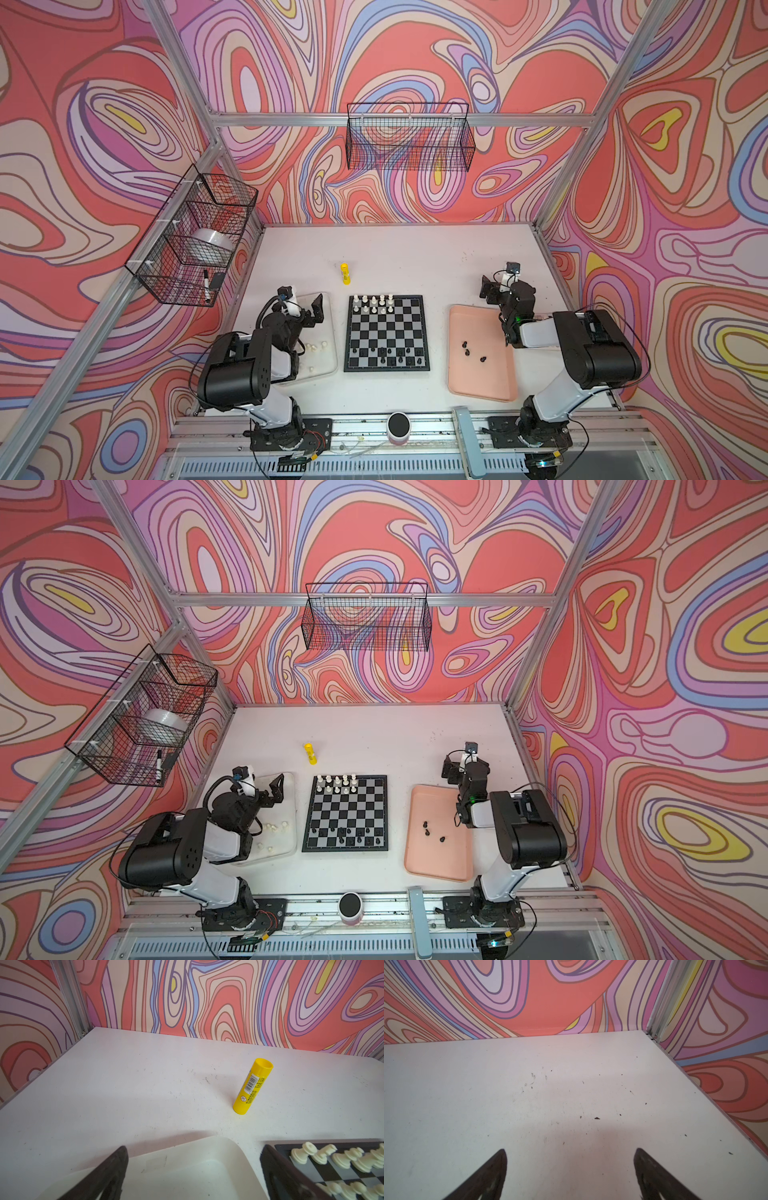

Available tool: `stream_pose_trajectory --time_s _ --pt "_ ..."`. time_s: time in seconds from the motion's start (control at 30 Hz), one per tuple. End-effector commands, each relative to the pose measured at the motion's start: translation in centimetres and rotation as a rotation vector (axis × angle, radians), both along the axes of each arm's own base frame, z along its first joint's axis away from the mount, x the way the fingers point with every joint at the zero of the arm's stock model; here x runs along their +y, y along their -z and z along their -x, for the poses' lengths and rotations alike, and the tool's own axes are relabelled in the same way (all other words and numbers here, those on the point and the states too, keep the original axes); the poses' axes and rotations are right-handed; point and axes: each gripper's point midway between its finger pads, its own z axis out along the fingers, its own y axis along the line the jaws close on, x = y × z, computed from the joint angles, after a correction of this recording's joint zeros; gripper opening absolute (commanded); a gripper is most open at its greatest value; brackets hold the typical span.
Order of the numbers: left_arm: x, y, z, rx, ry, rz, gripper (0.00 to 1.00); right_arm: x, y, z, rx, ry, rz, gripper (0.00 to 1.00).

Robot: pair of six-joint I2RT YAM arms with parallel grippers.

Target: Set up the chess pieces on the board

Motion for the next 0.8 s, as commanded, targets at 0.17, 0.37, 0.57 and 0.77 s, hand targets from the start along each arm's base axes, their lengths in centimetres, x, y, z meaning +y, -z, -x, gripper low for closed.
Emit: stream_pose_trajectory --time_s 0.17,0.37,0.57,0.77 --pt "0.1 -3.3 -0.6 0.031 0.002 -0.009 1.00 -0.4 -4.7 0.4 -0.055 0.015 -0.001 0.98" --pt "-0.6 -4.0 -1.0 0.122 0.048 0.000 1.00 -0.2 -7.5 1.4 0.000 0.023 -0.063 0.98" --pt "-2.3 -5.3 -0.8 0.357 0.211 -0.067 1.00 -1.4 -7.7 3.0 0.252 0.159 -0.161 0.98" --pt "-3.9 -7.7 1.5 0.519 0.376 -0.142 1.00 0.4 -9.5 5.5 0.311 0.105 -0.273 0.98"
